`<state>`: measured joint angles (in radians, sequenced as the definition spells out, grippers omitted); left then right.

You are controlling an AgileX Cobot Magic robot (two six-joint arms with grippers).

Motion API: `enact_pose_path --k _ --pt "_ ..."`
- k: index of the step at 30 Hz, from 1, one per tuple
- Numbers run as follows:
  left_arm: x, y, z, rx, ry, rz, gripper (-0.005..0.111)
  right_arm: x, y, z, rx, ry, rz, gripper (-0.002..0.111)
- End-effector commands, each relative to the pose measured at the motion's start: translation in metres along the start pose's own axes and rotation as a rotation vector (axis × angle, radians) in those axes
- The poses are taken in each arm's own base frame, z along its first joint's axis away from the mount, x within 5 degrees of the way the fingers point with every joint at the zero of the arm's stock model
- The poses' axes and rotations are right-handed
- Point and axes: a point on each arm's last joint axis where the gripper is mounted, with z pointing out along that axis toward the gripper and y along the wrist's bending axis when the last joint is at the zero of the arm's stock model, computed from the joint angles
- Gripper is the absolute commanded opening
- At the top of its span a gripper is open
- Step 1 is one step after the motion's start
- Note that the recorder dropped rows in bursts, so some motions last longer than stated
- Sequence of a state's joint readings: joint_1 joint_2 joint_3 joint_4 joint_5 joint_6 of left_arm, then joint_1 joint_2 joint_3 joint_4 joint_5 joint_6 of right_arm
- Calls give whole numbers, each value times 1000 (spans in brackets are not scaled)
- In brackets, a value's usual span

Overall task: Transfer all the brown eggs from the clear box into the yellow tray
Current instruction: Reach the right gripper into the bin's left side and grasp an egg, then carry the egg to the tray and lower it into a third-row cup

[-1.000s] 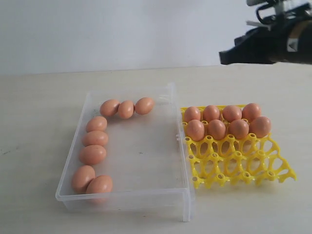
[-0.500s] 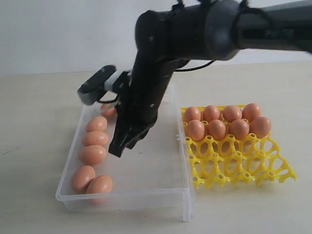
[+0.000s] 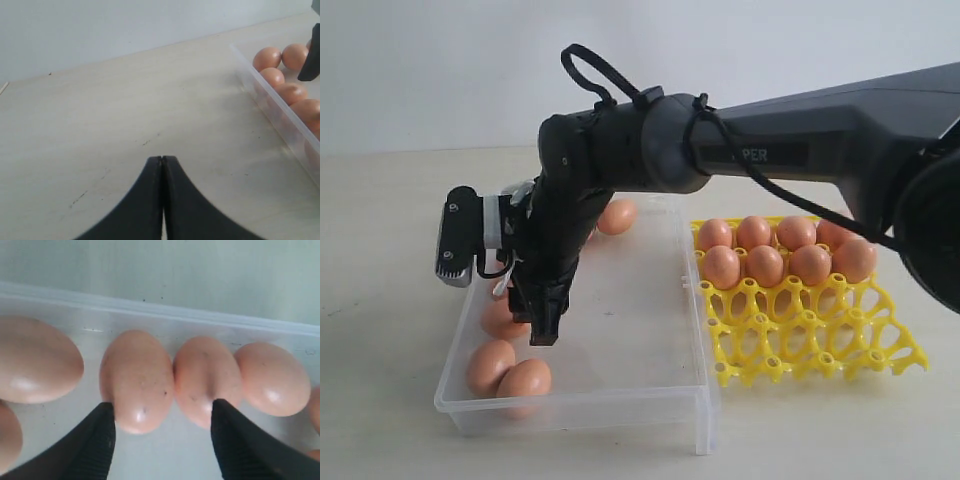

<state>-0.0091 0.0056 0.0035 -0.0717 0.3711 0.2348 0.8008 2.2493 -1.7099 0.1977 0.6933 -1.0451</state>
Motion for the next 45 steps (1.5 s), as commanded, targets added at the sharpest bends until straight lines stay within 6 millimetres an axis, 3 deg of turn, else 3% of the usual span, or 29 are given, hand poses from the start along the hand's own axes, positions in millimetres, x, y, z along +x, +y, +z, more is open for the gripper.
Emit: enact_pose_path --k 1,5,12,13,15,18,24,26,30,35,37,40,45 --pt "-2 0 -1 -1 -17 -1 0 -5 1 5 -7 -35 13 56" --pt "-2 0 -1 -1 -17 -1 0 -15 10 9 -41 -78 -27 56" --pt "-2 0 -1 -1 -17 -1 0 -6 17 32 -90 -43 -18 55" --pt "-2 0 -1 -1 -17 -1 0 -6 18 34 -91 -48 1 52" --pt "-2 0 -1 -1 -17 -1 0 -7 17 33 -84 -51 36 31" --pt "-2 0 -1 -1 -17 -1 0 -12 12 19 -54 -74 62 1" --pt "-2 0 -1 -1 -17 -1 0 -10 -7 -33 203 -207 183 0" --pt "-2 0 -1 -1 -17 -1 0 0 -5 -51 302 -253 247 0" --pt "-2 0 -1 -1 -17 -1 0 40 11 -83 471 -320 413 0" --pt "-2 0 -1 -1 -17 -1 0 101 36 -117 591 -509 825 0" --pt "-2 0 -1 -1 -17 -1 0 124 49 -125 594 -565 944 0" --pt "-2 0 -1 -1 -17 -1 0 147 66 -127 581 -596 978 0" --pt "-2 0 -1 -1 -17 -1 0 182 82 -125 560 -660 1141 0"
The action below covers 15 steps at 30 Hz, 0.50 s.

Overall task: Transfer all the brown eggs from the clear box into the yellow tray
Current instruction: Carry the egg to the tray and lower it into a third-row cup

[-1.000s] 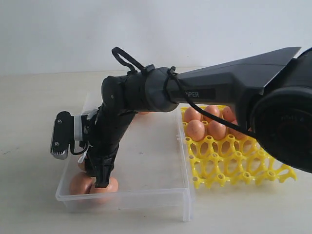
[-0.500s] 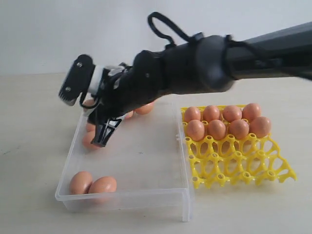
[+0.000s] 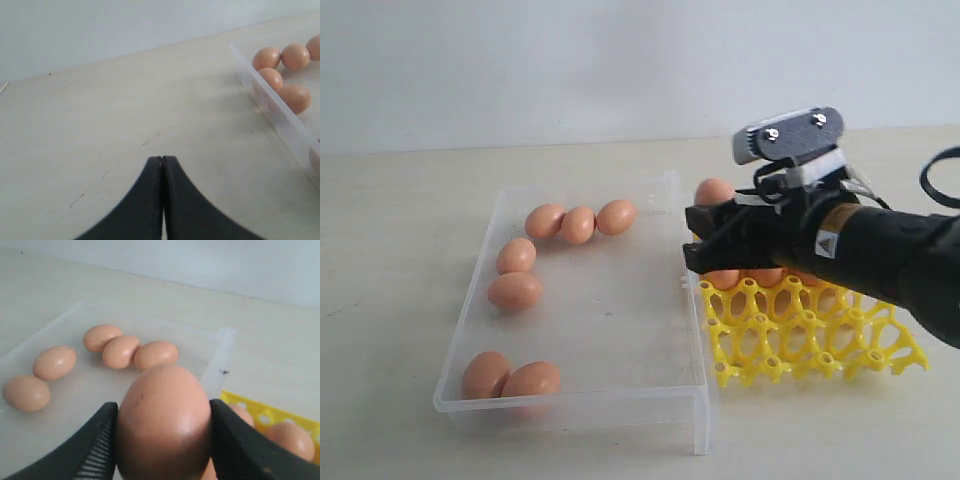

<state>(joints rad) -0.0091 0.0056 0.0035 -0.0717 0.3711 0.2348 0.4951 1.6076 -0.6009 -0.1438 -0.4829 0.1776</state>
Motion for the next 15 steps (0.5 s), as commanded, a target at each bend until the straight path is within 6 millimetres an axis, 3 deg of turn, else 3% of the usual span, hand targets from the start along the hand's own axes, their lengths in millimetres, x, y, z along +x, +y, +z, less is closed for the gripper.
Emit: enact_pose_path --k 1,6,15 --pt "-2 0 -1 -1 -17 -1 0 13 -17 -13 -12 -59 134 0" --pt "-2 0 -1 -1 -17 -1 0 25 -32 -15 8 -67 198 0" --pt "-2 0 -1 -1 -17 -1 0 57 -38 7 -40 -15 275 0"
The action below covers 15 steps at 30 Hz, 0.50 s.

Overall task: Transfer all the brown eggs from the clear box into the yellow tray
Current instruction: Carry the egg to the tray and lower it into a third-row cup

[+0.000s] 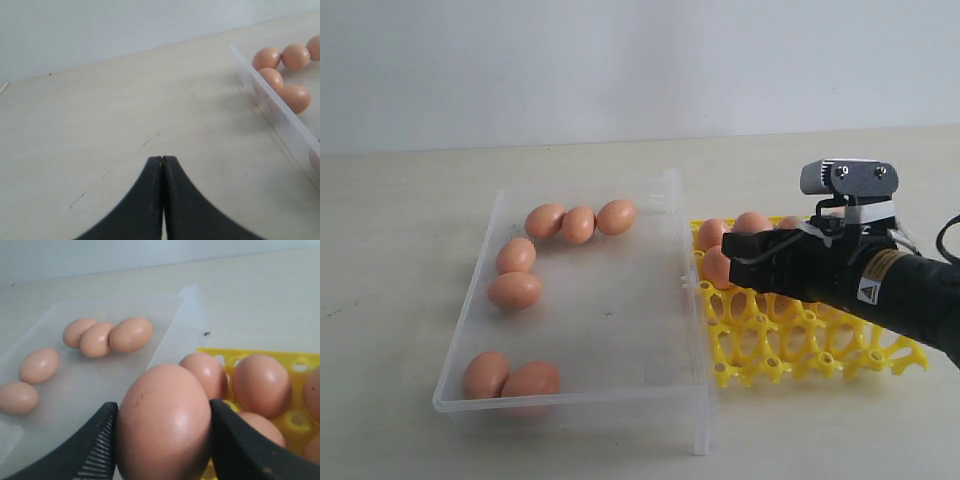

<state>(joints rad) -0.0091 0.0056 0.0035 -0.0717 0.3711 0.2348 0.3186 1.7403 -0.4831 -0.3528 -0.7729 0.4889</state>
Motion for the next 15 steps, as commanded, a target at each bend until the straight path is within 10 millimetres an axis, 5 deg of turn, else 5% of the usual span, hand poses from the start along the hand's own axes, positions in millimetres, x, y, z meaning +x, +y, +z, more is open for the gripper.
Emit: enact_pose_path --k 1,15 --pt "-2 0 -1 -1 -17 -1 0 17 -6 9 -22 14 29 0" --pt "-2 0 -1 -1 -17 -1 0 29 -4 15 -74 52 94 0"
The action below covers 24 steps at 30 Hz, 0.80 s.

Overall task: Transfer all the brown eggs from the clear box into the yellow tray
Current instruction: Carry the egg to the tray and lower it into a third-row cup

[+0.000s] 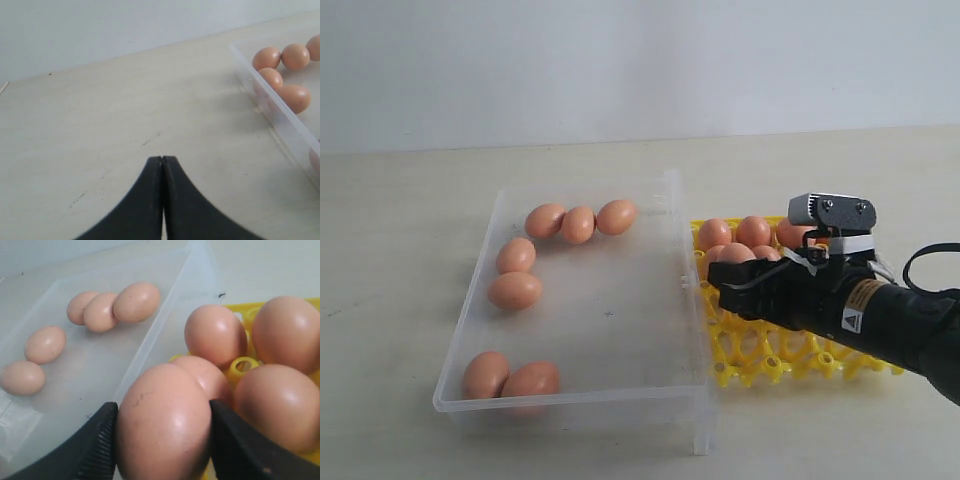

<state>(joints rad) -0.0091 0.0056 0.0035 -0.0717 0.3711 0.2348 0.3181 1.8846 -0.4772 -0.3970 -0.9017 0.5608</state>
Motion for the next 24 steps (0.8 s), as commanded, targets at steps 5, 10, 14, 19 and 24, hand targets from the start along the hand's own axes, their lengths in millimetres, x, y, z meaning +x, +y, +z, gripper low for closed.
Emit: enact_pose_path --k 5,10,14,19,24 --pt "-2 0 -1 -1 -17 -1 0 1 0 -1 -18 9 9 0" --pt "-2 0 -1 -1 -17 -1 0 1 0 -1 -18 9 9 17" --pt "-2 0 -1 -1 -17 -1 0 1 0 -1 -18 9 9 46" --pt "-2 0 -1 -1 -17 -1 0 1 0 -1 -10 16 8 56" --pt "-2 0 -1 -1 -17 -1 0 -6 2 -6 11 23 -55 53"
